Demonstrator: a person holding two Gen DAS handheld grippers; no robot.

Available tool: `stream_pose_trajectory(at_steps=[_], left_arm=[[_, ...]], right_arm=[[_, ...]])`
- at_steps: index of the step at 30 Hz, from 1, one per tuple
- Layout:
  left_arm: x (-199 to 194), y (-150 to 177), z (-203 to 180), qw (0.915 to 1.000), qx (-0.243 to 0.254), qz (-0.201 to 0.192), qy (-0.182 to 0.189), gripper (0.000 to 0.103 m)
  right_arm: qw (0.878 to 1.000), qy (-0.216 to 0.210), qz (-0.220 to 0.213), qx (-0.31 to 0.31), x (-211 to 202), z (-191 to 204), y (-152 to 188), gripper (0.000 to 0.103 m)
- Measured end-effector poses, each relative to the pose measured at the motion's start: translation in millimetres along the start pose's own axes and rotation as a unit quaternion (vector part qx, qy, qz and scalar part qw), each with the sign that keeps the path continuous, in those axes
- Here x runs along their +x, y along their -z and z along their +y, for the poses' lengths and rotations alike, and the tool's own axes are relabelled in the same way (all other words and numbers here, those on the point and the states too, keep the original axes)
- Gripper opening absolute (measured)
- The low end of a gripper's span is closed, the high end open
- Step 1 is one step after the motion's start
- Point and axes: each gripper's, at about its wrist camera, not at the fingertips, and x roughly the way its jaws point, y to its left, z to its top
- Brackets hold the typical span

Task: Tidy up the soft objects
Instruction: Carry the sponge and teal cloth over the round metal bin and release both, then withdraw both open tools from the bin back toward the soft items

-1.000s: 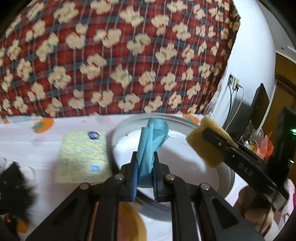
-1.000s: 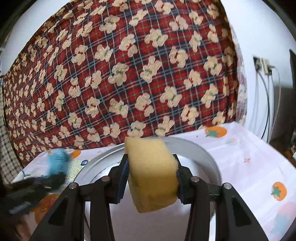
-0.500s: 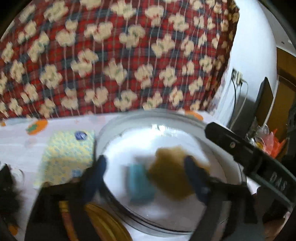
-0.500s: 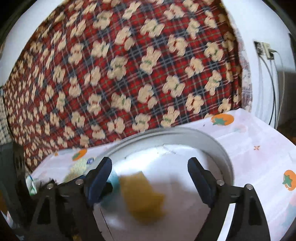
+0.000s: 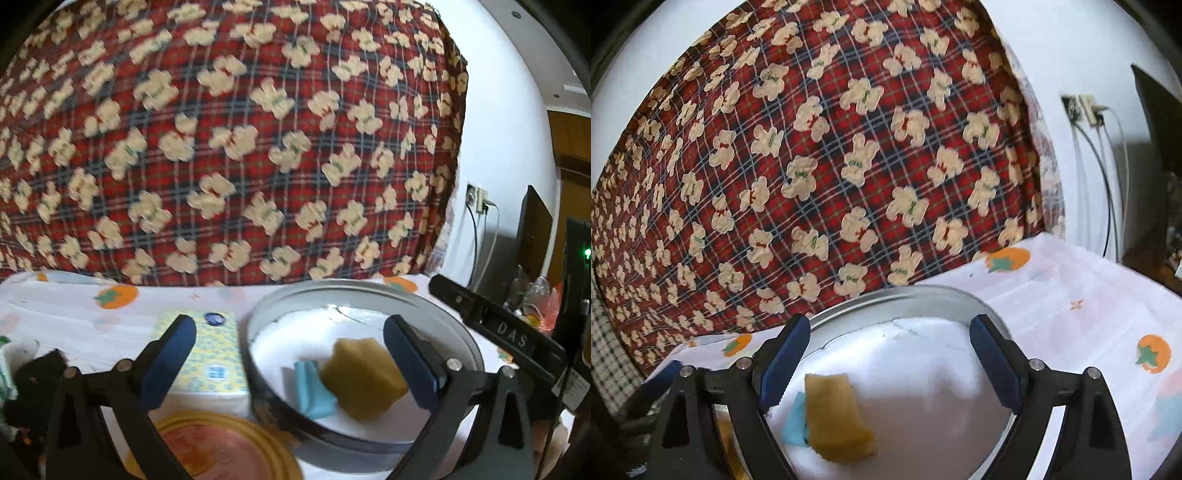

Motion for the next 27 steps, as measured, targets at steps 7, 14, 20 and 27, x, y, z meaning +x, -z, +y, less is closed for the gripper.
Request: stream_pose_trajectory(at_steps=[7, 14, 20, 27], left_arm=[[-36, 5, 14, 0.9972, 0.012, -0.06, -0.043, 0.103], [-58, 15, 22, 0.9941, 0.036, -0.075, -0.07, 0.103], [-76, 21, 38, 0.9932, 0.034, -0.076, -0.081, 0.103], [-91, 25, 69, 0.9931, 0.004, -0.066, -0.096, 0.103]], right_arm=[[0.996, 0.024, -0.076, -0.026, -16, 7, 2, 0.09], [0.994, 0.032, -0.082, -0.062, -19, 21, 7, 0.09], [0.993, 0.056, -0.098, -0.038, -30, 18, 10, 0.09], [0.993, 0.05, -0.099, -0.05, -44, 42, 19, 0.09]])
